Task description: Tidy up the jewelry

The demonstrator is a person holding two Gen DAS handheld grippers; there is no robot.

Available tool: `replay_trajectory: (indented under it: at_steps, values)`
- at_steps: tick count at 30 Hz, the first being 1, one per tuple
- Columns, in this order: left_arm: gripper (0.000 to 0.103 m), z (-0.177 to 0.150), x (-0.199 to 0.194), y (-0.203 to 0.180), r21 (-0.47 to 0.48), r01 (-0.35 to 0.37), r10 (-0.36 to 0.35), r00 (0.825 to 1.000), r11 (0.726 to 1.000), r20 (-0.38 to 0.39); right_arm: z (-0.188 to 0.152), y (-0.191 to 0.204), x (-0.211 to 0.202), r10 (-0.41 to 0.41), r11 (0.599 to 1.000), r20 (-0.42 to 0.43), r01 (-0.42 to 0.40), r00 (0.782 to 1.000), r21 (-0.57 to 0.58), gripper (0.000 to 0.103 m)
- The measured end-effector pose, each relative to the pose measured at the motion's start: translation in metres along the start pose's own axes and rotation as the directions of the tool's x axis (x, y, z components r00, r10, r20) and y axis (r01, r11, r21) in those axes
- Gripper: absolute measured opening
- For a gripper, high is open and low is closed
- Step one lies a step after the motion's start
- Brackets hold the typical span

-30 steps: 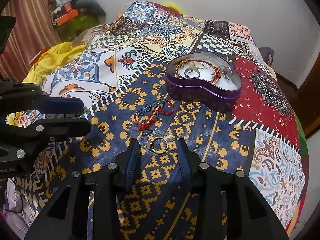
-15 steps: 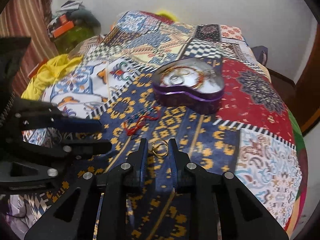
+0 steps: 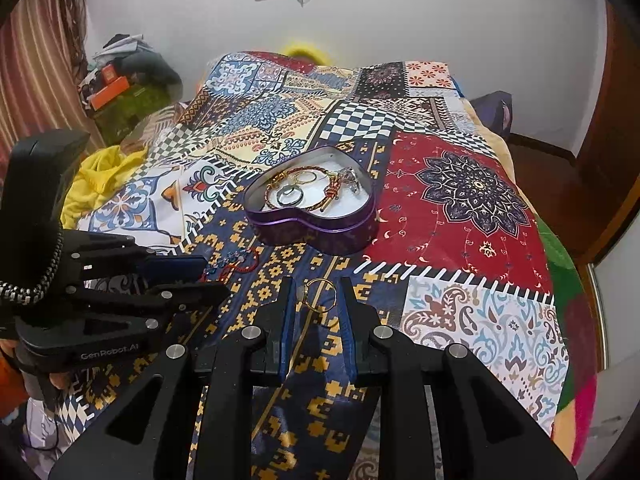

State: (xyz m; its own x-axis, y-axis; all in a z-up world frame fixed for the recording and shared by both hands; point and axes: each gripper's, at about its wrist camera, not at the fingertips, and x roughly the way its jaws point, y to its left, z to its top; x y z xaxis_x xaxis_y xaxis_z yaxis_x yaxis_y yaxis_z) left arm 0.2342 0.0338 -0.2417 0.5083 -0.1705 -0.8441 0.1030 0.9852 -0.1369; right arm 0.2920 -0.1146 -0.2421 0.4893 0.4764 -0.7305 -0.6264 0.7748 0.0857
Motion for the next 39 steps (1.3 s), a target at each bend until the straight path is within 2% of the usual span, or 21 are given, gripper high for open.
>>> replay_trajectory:
  at_steps: [1,8,10,18,27,33,39]
  values:
    - [0.006,0.001,0.001,0.001,-0.002,-0.008,0.008,1.0,1.0,0.0,0.0,-0.001,0.0,0.001,1.0,0.001,-0.001,1.0,0.002,0.018]
    - [0.005,0.0,-0.01,0.005,-0.022,-0.008,0.008,1.0,1.0,0.025,-0.001,-0.003,-0.005,0.001,1.0,0.009,-0.001,1.0,0.007,0.018]
    - [0.002,0.0,-0.018,0.003,-0.021,-0.01,0.011,0.999,1.0,0.043,0.0,-0.002,-0.008,-0.002,1.0,0.014,0.001,1.0,0.005,0.018]
    - [0.002,0.009,-0.061,-0.002,-0.014,-0.011,0.013,0.99,1.0,0.138,0.008,0.001,-0.029,-0.015,1.0,0.064,0.014,0.998,0.009,0.018]
    - [0.002,0.027,-0.103,-0.01,0.002,-0.014,0.013,0.969,1.0,0.247,0.022,0.002,-0.049,-0.033,0.999,0.129,0.031,0.991,0.016,0.018]
    - [0.002,0.044,-0.109,-0.013,0.012,-0.015,0.011,0.959,1.0,0.284,0.031,0.002,-0.051,-0.033,0.999,0.156,0.031,0.987,0.018,0.018]
    - [0.002,0.059,-0.101,-0.015,0.015,-0.002,-0.002,0.957,1.0,0.291,0.039,-0.004,-0.043,-0.029,0.999,0.164,0.024,0.986,0.031,0.018]
